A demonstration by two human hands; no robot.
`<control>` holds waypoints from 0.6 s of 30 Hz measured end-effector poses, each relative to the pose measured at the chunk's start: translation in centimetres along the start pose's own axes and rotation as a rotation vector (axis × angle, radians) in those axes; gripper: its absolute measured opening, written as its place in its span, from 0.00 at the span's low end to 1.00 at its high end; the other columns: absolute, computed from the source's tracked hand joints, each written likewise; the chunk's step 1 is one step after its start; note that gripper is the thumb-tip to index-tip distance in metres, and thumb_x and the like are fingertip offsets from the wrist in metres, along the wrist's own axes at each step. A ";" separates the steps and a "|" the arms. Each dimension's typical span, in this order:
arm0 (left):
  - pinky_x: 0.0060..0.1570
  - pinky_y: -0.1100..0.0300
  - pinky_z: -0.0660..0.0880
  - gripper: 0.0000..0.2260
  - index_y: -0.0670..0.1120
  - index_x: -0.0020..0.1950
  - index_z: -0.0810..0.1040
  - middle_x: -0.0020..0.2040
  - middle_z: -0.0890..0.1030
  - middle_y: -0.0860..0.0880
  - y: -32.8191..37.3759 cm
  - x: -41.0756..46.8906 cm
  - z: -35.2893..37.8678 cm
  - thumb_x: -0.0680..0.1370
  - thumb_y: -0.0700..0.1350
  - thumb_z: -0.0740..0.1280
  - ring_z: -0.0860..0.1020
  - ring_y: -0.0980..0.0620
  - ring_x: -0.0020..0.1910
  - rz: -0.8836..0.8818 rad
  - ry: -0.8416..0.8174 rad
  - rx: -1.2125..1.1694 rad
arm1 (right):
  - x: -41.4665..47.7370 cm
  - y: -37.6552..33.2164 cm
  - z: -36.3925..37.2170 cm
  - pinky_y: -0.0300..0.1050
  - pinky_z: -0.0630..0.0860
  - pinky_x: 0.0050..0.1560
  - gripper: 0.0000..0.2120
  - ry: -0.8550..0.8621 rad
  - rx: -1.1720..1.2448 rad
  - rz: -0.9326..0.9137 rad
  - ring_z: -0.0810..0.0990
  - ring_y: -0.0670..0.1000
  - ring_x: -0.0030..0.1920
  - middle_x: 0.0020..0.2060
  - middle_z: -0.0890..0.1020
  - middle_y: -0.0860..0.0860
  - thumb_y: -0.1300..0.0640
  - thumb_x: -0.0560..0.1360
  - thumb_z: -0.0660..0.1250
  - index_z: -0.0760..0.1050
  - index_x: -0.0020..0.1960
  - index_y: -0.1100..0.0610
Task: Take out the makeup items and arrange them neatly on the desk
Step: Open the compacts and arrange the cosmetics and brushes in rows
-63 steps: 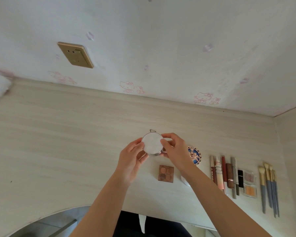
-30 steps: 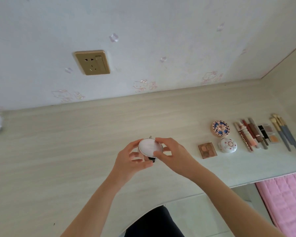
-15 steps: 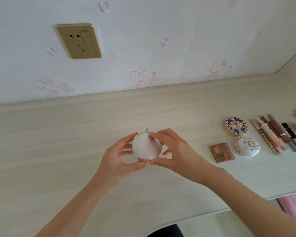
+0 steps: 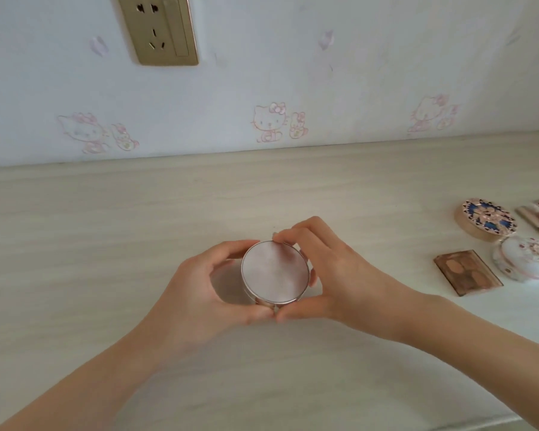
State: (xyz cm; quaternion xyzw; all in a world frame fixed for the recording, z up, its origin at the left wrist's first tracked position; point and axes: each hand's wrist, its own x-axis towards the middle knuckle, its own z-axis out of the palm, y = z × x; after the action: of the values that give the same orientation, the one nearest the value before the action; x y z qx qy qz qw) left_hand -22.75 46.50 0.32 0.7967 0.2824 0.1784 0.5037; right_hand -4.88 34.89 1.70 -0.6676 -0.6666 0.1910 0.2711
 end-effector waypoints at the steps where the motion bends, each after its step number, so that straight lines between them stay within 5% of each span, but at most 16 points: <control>1: 0.60 0.60 0.71 0.36 0.59 0.59 0.76 0.56 0.80 0.65 0.0 -0.5 0.0 0.54 0.51 0.84 0.76 0.65 0.59 0.006 0.005 0.015 | -0.3 -0.3 0.3 0.29 0.69 0.50 0.38 0.004 -0.011 -0.007 0.70 0.39 0.54 0.58 0.65 0.43 0.39 0.64 0.75 0.63 0.68 0.49; 5: 0.66 0.57 0.66 0.34 0.59 0.59 0.74 0.57 0.79 0.64 0.8 -3.4 0.0 0.55 0.57 0.80 0.73 0.65 0.62 0.060 -0.011 0.015 | -2.2 -2.2 0.7 0.26 0.65 0.49 0.41 0.029 -0.008 -0.007 0.69 0.35 0.54 0.58 0.66 0.40 0.40 0.63 0.76 0.62 0.70 0.47; 11: 0.66 0.59 0.67 0.37 0.58 0.60 0.73 0.56 0.80 0.63 0.9 -7.8 0.1 0.54 0.48 0.84 0.74 0.66 0.62 0.068 -0.007 -0.077 | -5.5 -6.1 1.7 0.31 0.70 0.52 0.40 0.008 -0.018 0.029 0.70 0.38 0.55 0.56 0.65 0.38 0.39 0.64 0.75 0.62 0.72 0.43; 14: 0.64 0.61 0.66 0.47 0.66 0.65 0.66 0.56 0.81 0.64 0.3 -9.2 0.0 0.51 0.53 0.84 0.72 0.69 0.62 0.041 0.004 -0.076 | -6.4 -7.7 2.3 0.32 0.71 0.53 0.38 0.000 -0.059 0.052 0.70 0.38 0.54 0.54 0.65 0.40 0.40 0.65 0.75 0.64 0.71 0.44; 18: 0.57 0.71 0.64 0.48 0.64 0.70 0.63 0.57 0.81 0.59 -0.1 -10.4 -0.4 0.55 0.49 0.84 0.72 0.70 0.61 0.076 0.021 -0.037 | -6.7 -9.0 2.8 0.32 0.69 0.55 0.38 -0.016 -0.110 0.057 0.70 0.40 0.53 0.53 0.65 0.40 0.40 0.66 0.74 0.63 0.72 0.43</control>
State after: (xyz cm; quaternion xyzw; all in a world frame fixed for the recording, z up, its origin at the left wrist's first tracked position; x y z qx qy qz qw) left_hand -31.03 40.28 0.43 0.7954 0.2538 0.2113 0.5082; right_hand -13.95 28.22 4.39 -0.6986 -0.6589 0.1672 0.2232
